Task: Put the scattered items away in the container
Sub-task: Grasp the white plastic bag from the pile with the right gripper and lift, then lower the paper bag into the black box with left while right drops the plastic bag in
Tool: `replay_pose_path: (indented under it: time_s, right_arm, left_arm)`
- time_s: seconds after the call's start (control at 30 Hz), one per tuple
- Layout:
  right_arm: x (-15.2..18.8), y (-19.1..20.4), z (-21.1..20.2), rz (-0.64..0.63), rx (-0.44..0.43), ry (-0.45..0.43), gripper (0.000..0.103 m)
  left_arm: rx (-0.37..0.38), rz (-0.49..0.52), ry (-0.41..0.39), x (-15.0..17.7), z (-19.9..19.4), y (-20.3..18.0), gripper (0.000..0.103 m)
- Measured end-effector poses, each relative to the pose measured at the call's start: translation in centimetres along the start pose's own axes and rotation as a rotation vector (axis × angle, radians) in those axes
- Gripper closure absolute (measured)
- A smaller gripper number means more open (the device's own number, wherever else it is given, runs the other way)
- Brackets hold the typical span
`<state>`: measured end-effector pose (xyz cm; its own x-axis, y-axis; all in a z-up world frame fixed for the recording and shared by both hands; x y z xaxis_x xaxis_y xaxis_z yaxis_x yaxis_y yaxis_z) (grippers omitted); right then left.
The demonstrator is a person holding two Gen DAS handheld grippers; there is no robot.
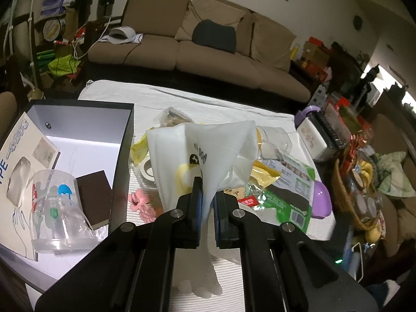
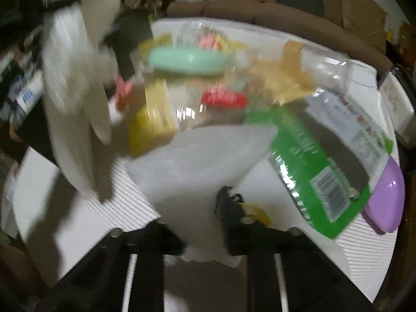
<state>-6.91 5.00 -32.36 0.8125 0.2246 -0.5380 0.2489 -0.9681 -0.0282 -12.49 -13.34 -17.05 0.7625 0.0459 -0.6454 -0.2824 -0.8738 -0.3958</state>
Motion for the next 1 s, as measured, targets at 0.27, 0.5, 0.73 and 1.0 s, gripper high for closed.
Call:
replay_pose_path:
  time_s: [0.27,0.5,0.73,1.0]
  right_arm:
    - [-5.2,-3.8,-9.8,0.205,-0.193,-0.29,0.092]
    - [-8.4,-4.9,-17.1,0.204,-0.218,-0.428,0.093]
    - [-13.1,-3.7,-20.0,0.159,-0.217,-0.488,0.093]
    - [-18.2,1.5,-23.4,0.111,-0.31,-0.588,0.093]
  left_arm:
    - [0.004,0.03,-0.017,-0.4,-0.5,-1.5,0.096]
    - [0.012,0.098,-0.049,-1.3,-2.3,-4.2,0.096]
    - [-0.042,0.161,-0.167,-3.7,-7.5,-5.8,0.096]
    - [-0.164,0.149,-0.299,-6.2,-13.7,-3.2,0.096]
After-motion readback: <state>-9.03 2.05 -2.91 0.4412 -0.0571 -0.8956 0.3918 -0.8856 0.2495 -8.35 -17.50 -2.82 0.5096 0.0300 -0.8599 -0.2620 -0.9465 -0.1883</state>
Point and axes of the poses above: each gripper's, at about its wrist camera, not at the fingertips, and z roughly the way its jaws point, y to its left, x to its underside, the point moved 4 cm from there along z, roughly the way its jaws point, and after that the axes turned 9 degrees about x, right-handed, at the moved point
